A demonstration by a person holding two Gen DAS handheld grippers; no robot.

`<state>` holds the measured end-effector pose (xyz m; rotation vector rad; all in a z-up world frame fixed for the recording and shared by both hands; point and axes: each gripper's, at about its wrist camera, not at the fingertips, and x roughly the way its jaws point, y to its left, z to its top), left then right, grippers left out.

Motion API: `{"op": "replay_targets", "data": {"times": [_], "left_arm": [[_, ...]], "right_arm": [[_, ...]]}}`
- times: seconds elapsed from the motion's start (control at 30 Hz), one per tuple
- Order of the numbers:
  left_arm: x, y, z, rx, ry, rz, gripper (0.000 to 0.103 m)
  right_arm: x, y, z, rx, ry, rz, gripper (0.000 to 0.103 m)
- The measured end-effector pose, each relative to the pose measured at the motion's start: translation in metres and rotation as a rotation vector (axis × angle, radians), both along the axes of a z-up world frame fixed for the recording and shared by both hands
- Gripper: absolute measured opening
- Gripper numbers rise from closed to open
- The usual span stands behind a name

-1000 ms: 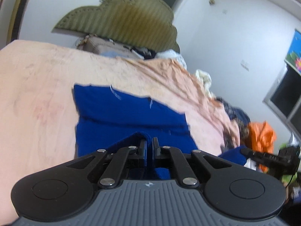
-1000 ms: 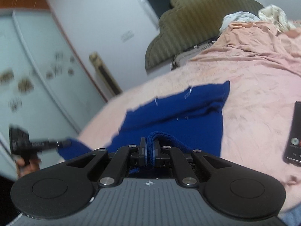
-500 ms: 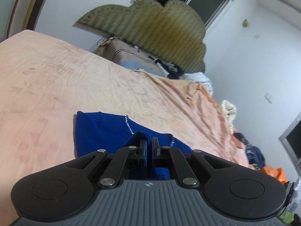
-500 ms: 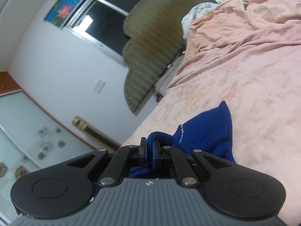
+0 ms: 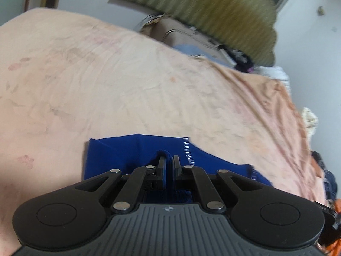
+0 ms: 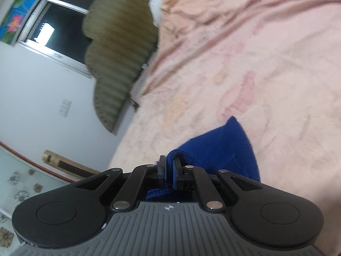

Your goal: Fold small clothes

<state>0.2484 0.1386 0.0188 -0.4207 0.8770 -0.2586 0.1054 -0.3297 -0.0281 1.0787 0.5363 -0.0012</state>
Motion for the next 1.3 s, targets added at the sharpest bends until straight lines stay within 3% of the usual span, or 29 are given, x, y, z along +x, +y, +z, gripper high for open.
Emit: {"op": "replay_targets", "data": {"times": [0.13, 0.33, 0.47, 0.67, 0.77, 0.83, 0.9, 0.97, 1.07, 1.17, 1.2, 1.27, 1.3], "left_arm": [[0.014, 0.001, -0.017, -0.013, 0.038, 0.031, 0.005], [0.014, -0.001, -0.014, -0.017, 0.002, 0.064, 0.005], [0.014, -0.003, -0.008, -0.008, -0.031, 0.081, 0.005], [0.024, 0.002, -0.025, -0.040, 0.036, 0.111, 0.005], [0.017, 0.007, -0.017, -0.021, 0.015, 0.123, 0.007], [0.013, 0.015, -0.006, 0.005, -0.021, 0.171, 0.008], [0.011, 0.025, 0.004, 0.013, -0.059, 0.212, 0.009], [0.012, 0.029, 0.013, 0.029, -0.080, 0.209, 0.012], [0.012, 0.016, 0.020, 0.120, -0.088, 0.139, 0.029], [0.002, -0.020, 0.021, 0.268, -0.131, -0.026, 0.053], [-0.001, -0.035, 0.019, 0.331, -0.147, -0.093, 0.064], [-0.008, -0.059, 0.011, 0.456, -0.181, -0.175, 0.066], [-0.010, -0.067, 0.004, 0.513, -0.189, -0.182, 0.065]], "right_arm": [[0.025, 0.003, -0.021, -0.002, 0.064, -0.008, 0.009], [0.037, 0.005, -0.032, 0.019, 0.081, -0.011, 0.010], [0.038, 0.004, -0.023, -0.003, 0.062, -0.009, 0.010], [0.051, 0.003, -0.025, -0.015, 0.077, -0.020, 0.010], [0.054, 0.008, -0.022, -0.067, 0.092, -0.013, 0.020], [0.049, 0.008, -0.013, -0.119, 0.074, -0.056, 0.047], [0.041, 0.008, 0.002, -0.192, 0.056, -0.113, 0.050], [0.040, 0.012, 0.014, -0.240, 0.008, -0.081, 0.050], [0.056, 0.036, 0.029, -0.322, -0.018, 0.102, 0.051], [0.075, 0.071, 0.030, -0.393, 0.008, 0.334, 0.055], [0.083, 0.085, 0.026, -0.408, 0.020, 0.437, 0.063], [0.092, 0.102, 0.016, -0.427, 0.040, 0.560, 0.068], [0.095, 0.105, 0.011, -0.462, 0.064, 0.544, 0.068]]}}
